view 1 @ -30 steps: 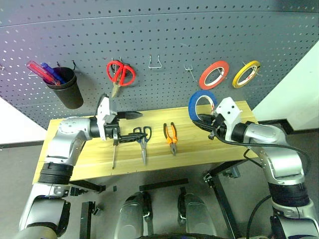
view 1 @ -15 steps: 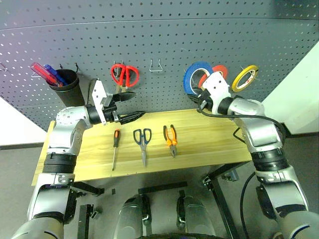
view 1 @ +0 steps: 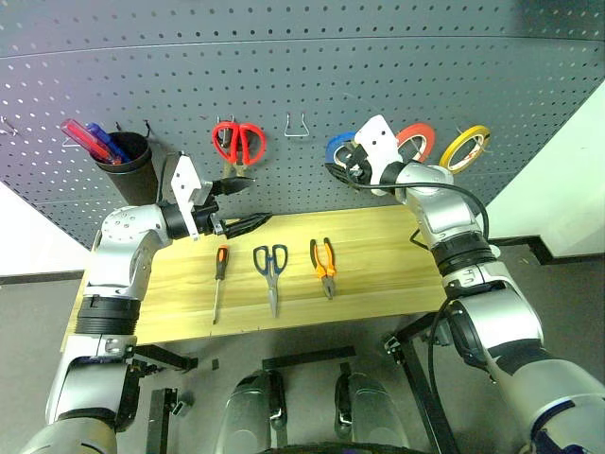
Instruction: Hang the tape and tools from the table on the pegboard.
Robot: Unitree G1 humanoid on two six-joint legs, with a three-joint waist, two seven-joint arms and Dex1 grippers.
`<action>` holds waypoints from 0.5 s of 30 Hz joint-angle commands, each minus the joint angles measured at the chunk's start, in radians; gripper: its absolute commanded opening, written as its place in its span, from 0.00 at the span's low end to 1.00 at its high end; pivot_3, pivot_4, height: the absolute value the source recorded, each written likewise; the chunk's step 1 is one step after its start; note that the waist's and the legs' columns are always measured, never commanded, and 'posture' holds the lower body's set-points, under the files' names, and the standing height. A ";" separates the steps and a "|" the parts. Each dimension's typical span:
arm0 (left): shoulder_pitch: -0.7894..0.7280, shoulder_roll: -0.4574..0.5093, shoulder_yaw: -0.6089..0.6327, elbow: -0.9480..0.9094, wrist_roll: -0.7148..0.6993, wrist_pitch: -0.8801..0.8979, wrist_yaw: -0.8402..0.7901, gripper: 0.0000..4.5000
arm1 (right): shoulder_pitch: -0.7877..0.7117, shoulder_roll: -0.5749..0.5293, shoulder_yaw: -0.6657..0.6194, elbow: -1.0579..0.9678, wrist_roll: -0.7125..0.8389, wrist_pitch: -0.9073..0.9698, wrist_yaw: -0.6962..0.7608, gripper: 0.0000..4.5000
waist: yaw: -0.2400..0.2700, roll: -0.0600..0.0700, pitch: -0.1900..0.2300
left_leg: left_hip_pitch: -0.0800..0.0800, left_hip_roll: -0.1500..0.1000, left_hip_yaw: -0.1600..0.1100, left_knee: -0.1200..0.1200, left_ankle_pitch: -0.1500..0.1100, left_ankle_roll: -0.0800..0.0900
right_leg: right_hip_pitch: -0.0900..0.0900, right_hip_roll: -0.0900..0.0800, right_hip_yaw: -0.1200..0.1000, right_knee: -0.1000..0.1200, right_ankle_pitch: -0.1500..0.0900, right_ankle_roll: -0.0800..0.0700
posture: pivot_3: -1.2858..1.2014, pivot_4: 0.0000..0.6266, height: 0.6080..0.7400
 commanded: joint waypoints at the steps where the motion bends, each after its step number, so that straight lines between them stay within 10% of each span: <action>1: 0.014 0.023 0.024 -0.059 -0.013 0.009 0.001 0.95 | 0.107 -0.086 -0.022 -0.286 0.043 0.128 0.085 0.81 | 0.000 0.001 0.000 | 0.000 0.000 0.000 0.000 0.000 0.000 | 0.000 0.000 0.000 0.000 0.000 0.000 | 0.55 0.10 1.00; 7: 0.038 0.041 0.032 -0.069 -0.015 0.018 -0.003 0.95 | 0.283 -0.135 -0.082 -0.701 0.199 0.522 0.097 0.81 | -0.009 0.001 -0.004 | 0.002 0.001 -0.004 0.000 -0.001 -0.001 | 0.000 0.000 0.001 0.001 0.000 -0.001 | 0.55 0.12 1.00; 15: 0.039 0.109 -0.062 0.099 0.174 -0.116 -0.025 0.95 | 0.239 0.071 -0.104 -0.536 0.217 0.974 -0.145 0.99 | -0.003 0.002 -0.008 | 0.004 0.003 -0.004 0.000 -0.003 0.001 | -0.002 0.000 0.001 0.001 0.000 -0.007 | 0.54 0.19 1.00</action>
